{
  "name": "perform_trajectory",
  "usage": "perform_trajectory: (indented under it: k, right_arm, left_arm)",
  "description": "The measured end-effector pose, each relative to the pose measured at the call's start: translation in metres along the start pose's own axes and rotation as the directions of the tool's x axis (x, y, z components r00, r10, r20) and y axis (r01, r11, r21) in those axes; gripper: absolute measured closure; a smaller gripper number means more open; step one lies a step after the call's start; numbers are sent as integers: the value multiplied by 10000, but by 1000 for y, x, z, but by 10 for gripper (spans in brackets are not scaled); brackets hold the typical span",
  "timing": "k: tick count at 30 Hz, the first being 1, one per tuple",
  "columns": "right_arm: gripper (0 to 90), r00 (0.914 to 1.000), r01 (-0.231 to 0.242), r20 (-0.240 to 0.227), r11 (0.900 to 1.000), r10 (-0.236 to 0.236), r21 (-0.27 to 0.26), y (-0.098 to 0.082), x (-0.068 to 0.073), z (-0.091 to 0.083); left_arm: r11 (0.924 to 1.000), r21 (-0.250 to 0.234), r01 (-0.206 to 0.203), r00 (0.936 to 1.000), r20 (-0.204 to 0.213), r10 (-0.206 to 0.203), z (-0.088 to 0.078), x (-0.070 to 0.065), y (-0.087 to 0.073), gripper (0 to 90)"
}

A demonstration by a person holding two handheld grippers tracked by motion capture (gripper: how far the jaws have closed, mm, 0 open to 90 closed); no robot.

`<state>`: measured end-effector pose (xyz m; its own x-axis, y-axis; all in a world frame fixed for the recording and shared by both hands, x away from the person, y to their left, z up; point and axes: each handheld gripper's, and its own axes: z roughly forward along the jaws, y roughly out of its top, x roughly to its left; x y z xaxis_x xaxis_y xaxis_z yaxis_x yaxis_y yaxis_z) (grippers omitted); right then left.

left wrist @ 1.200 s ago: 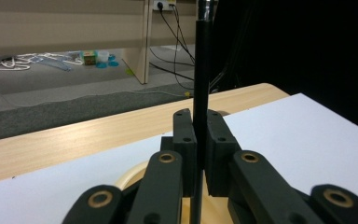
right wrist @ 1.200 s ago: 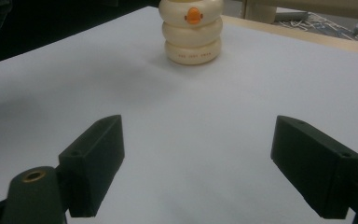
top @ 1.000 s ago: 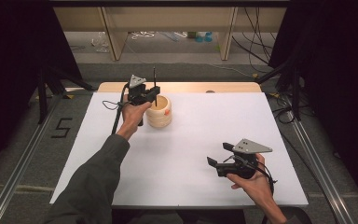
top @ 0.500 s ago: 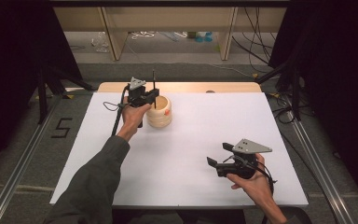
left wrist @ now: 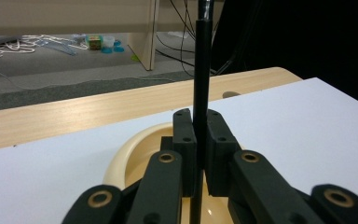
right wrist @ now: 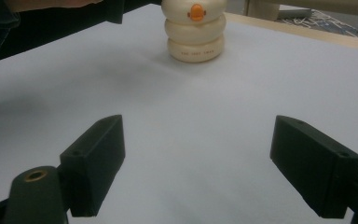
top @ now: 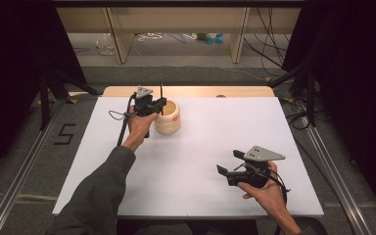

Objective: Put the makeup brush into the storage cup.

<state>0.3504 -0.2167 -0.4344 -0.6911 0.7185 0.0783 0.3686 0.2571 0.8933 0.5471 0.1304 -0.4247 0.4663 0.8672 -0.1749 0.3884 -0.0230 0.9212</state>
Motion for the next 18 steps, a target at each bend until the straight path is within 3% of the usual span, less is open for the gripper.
perform_trajectory:
  k: [3, 16, 18]
  right_arm:
    - [189, 9998, -119, -188, 9999, 119, -31, 0, 0, 1]
    - [189, 9999, 17, -127, 10000, -18, -70, -1, 0, 2]
    - [188, 10000, 1, -55, 9996, 1, 287, 0, 0, -1]
  left_arm:
    - [10000, 84, -49, 10000, 11, 49, 1, 0, -2, 846]
    - [9993, 347, -135, 9999, 40, 133, 1, -1, -10, 844]
    - [9992, 388, -131, 9999, 36, 130, 1, -1, -11, 844]
